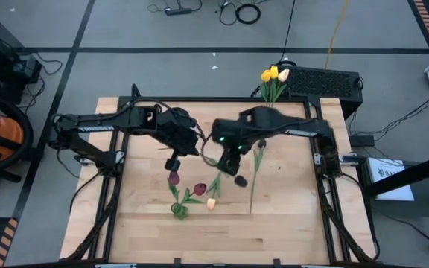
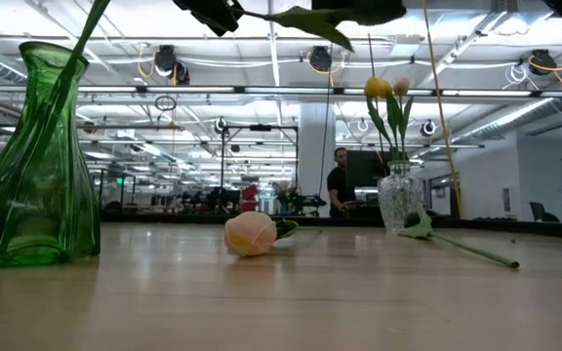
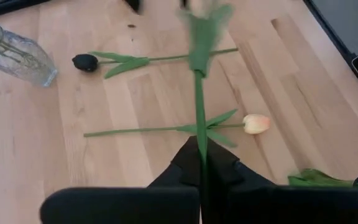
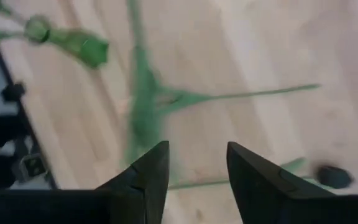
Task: Sort flowers into vase by color
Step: Put the bottom black flower into the vase
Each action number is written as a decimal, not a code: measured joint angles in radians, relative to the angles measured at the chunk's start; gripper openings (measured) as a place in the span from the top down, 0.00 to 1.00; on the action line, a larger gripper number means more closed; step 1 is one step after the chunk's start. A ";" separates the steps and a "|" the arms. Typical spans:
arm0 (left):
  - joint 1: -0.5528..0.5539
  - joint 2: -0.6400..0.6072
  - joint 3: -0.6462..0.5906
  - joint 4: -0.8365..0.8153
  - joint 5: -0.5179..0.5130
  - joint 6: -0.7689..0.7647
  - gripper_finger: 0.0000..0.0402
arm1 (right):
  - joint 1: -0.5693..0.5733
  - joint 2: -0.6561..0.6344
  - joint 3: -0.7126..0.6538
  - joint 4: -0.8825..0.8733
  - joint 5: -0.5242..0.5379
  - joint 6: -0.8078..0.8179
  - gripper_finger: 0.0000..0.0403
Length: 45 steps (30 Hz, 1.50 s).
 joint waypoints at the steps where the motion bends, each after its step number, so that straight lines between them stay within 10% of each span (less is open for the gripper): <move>1: 0.003 -0.001 0.000 -0.001 -0.001 0.001 1.00 | 0.000 -0.023 -0.006 0.002 0.023 0.011 0.62; 12: 0.112 -0.144 0.044 0.083 -0.062 -0.035 1.00 | 0.165 -0.270 -0.008 -0.003 0.531 0.247 0.60; 23: 0.199 -0.334 0.046 0.338 0.007 -0.156 1.00 | 0.439 -0.246 -0.090 -0.004 0.961 0.465 0.60; 38: 0.204 -0.512 -0.342 0.814 0.024 -0.388 1.00 | 0.623 -0.434 -0.930 0.234 1.414 1.486 0.60; 45: 0.204 -0.544 -0.518 1.122 0.004 -0.549 1.00 | 0.581 -0.521 -1.141 0.587 1.563 1.529 0.60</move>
